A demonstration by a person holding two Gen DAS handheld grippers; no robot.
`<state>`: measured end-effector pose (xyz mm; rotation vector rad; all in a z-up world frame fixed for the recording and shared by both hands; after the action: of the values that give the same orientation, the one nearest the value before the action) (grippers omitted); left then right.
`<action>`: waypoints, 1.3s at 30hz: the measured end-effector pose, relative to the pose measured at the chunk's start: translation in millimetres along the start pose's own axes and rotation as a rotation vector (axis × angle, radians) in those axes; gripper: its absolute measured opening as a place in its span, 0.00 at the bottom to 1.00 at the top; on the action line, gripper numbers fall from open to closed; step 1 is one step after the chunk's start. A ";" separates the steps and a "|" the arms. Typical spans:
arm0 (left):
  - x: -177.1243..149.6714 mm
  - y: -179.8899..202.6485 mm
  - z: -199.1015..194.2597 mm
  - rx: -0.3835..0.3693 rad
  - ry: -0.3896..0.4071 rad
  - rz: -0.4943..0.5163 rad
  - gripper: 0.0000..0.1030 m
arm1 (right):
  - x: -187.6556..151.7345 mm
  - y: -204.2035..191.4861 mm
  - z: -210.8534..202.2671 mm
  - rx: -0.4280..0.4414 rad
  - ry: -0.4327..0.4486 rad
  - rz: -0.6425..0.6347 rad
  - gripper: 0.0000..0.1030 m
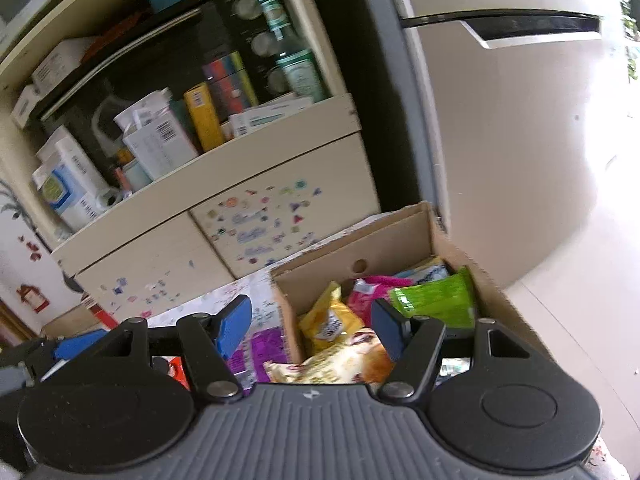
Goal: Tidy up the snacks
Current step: 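Withdraw both tools from the box back over the table, then grasp the red snack packet with the left tool while the right tool reaches the purple packet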
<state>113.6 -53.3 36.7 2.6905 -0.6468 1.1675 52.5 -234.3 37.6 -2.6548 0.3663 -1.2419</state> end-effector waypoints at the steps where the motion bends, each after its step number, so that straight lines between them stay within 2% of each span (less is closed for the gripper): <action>1: -0.9 -5.8 -0.2 0.012 -0.002 -0.002 0.87 | -0.3 -3.2 1.6 0.007 -0.003 -0.008 0.70; 8: -13.7 -42.4 14.5 0.084 -0.072 -0.018 0.87 | -5.7 -23.1 13.6 0.045 -0.041 -0.051 0.70; 14: -33.3 -57.0 34.4 0.133 -0.110 0.111 0.87 | -10.8 -34.6 27.4 0.124 -0.109 -0.027 0.70; 17: -41.6 -58.8 48.3 0.097 -0.130 0.127 0.87 | -13.5 -39.6 37.1 0.154 -0.149 -0.003 0.70; 20: -47.7 -53.9 59.7 0.079 -0.136 0.187 0.87 | -17.0 -42.8 46.0 0.182 -0.189 0.036 0.70; 25: -51.2 -49.8 76.4 0.046 -0.131 0.241 0.87 | -21.6 -49.7 61.6 0.195 -0.239 0.077 0.70; 39: -50.7 -46.9 124.1 -0.003 -0.128 0.231 0.86 | -26.3 -62.9 99.0 0.087 -0.263 0.081 0.77</action>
<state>185.7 -30.5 -83.5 2.7627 -1.0012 1.0448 121.7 -160.1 -27.0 -2.6545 0.3643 -0.8506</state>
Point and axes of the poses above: each gripper's, at about its wrist camera, not at the fingertips, and z roughly the way its jaws point, y to its right, x to its top, the point moved 1 cm from there along z, roughly the way its jaws point, and after that the axes turned 5 degrees about -y, right-handed, at the moved point
